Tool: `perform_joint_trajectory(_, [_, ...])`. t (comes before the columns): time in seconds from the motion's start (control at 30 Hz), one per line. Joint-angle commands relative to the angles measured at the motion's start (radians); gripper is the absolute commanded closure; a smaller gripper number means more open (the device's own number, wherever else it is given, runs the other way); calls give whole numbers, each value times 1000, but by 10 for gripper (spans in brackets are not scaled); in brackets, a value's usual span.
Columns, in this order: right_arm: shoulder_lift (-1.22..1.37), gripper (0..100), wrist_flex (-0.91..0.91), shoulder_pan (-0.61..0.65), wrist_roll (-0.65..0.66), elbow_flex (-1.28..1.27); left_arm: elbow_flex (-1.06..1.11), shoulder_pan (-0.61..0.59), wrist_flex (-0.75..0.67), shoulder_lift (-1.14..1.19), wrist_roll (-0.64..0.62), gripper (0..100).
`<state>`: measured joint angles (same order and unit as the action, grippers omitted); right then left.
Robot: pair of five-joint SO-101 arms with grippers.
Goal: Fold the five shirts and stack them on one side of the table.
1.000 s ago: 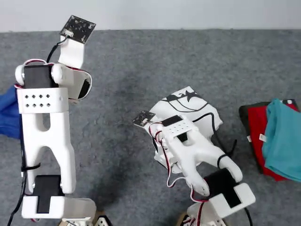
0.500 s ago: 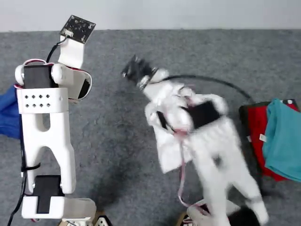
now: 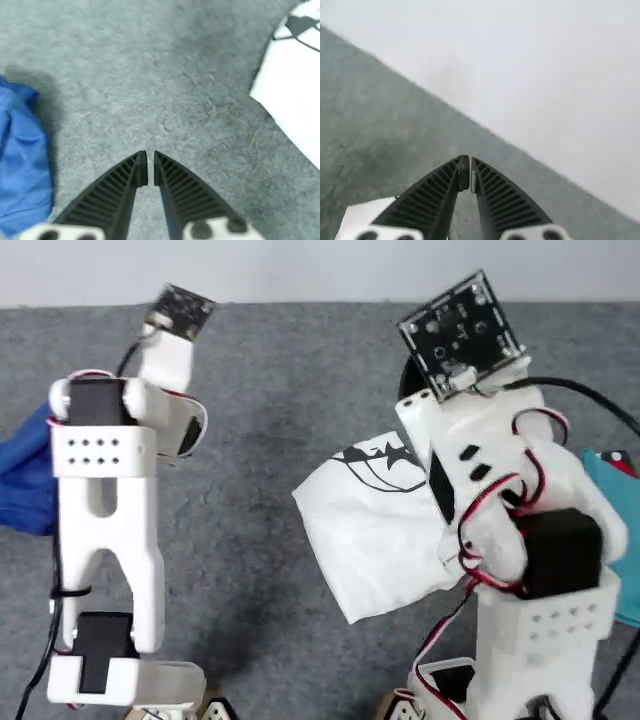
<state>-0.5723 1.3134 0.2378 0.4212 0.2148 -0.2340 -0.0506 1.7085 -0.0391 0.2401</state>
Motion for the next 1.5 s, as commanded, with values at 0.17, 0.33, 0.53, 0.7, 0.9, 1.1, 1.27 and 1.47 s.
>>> perform_joint_trajectory(0.17, [194, 969, 300, 248, -9, -402, 71, 57, -43, -38, -5, 964])
perform_joint_trajectory(0.33, [297, 838, 254, 469, 75, -692, 71, 37, -51, -38, -5, 964])
perform_joint_trajectory(0.53, [397, 832, 116, 541, 77, -783, 71, 41, -54, -38, -5, 964])
perform_joint_trajectory(0.7, [521, 832, 27, 541, 75, -824, 71, 46, -55, -38, -5, 964])
perform_joint_trajectory(0.9, [662, 883, -67, 536, 81, -827, 71, 46, -55, -38, -5, 964])
perform_joint_trajectory(1.1, [693, 993, -82, 535, 83, -821, 71, 46, -55, -38, -5, 964])
perform_joint_trajectory(1.27, [654, 990, -65, 518, 83, -795, 73, 46, -55, -38, -5, 964])
perform_joint_trajectory(1.47, [449, 990, 41, 328, 83, -589, 73, 46, -55, -38, -5, 964])
